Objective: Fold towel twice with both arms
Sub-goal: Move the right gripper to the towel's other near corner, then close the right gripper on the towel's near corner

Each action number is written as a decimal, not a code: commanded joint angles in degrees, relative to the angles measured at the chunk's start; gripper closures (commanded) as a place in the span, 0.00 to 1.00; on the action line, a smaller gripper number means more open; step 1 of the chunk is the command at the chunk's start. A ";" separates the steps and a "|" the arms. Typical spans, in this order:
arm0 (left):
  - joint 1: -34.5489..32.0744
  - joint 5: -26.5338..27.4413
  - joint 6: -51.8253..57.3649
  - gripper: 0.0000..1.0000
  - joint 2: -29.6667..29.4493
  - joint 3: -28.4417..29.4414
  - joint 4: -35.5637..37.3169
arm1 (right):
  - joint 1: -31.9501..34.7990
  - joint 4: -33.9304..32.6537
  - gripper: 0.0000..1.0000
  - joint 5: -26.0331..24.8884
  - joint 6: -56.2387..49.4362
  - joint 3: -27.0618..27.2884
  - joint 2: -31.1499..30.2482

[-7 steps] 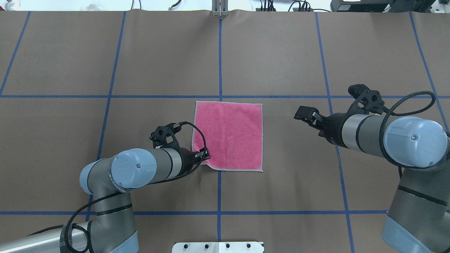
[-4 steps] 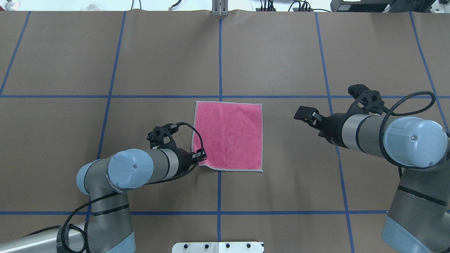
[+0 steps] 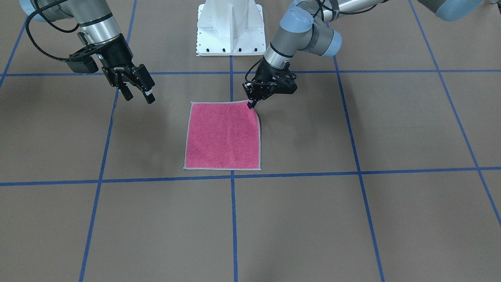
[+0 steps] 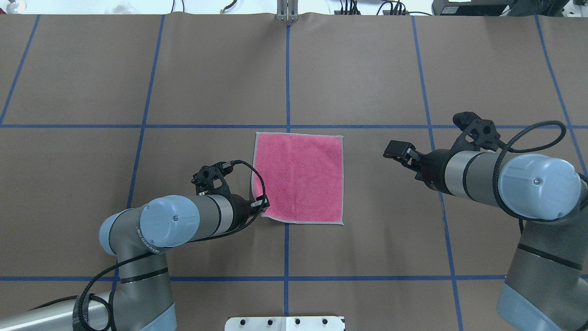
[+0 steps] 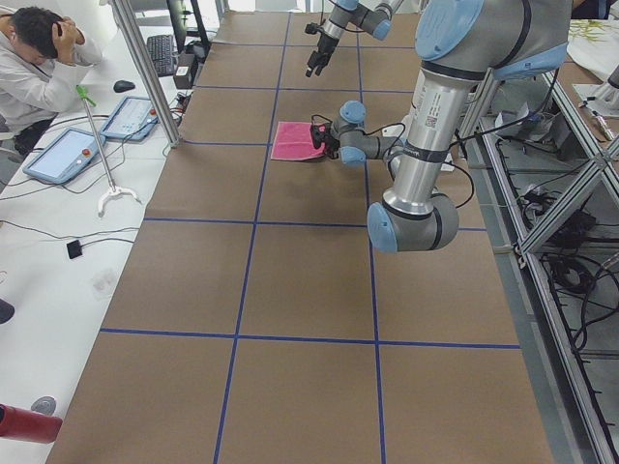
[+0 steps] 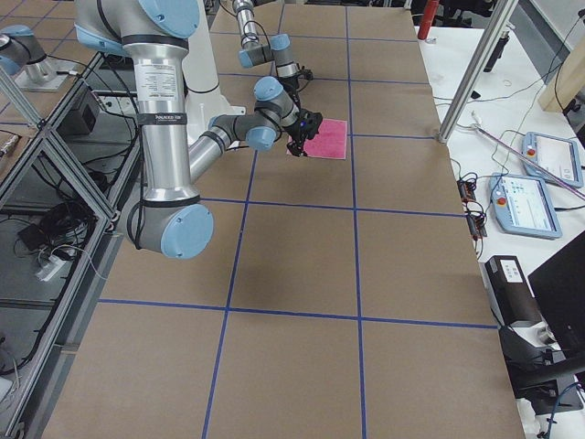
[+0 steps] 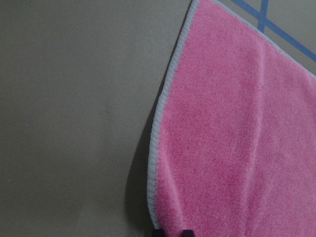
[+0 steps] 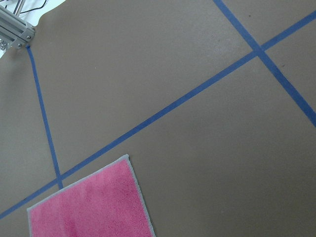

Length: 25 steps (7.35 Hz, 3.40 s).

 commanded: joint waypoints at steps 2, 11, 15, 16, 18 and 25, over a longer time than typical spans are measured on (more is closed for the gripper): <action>-0.10 0.00 1.89 0.97 -0.07 -0.05 0.00 | -3.97 -0.09 0.02 -4.64 1.12 -4.94 3.33; 0.07 0.18 1.89 0.97 0.10 0.04 0.00 | -13.55 -11.34 0.33 -8.78 25.03 -12.62 15.65; 0.25 0.26 1.89 0.97 0.10 0.04 0.00 | -16.28 -15.38 0.42 -11.42 25.65 -13.23 16.09; 0.25 0.26 1.89 0.97 0.10 0.04 0.00 | -16.37 -15.38 0.46 -11.50 25.65 -13.23 16.18; 0.25 0.26 1.89 0.97 0.10 0.04 0.00 | -16.72 -15.47 0.45 -11.86 25.56 -14.02 16.36; 0.25 0.26 1.89 0.97 0.02 0.04 0.00 | -16.90 -15.56 0.61 -12.03 25.65 -14.64 16.79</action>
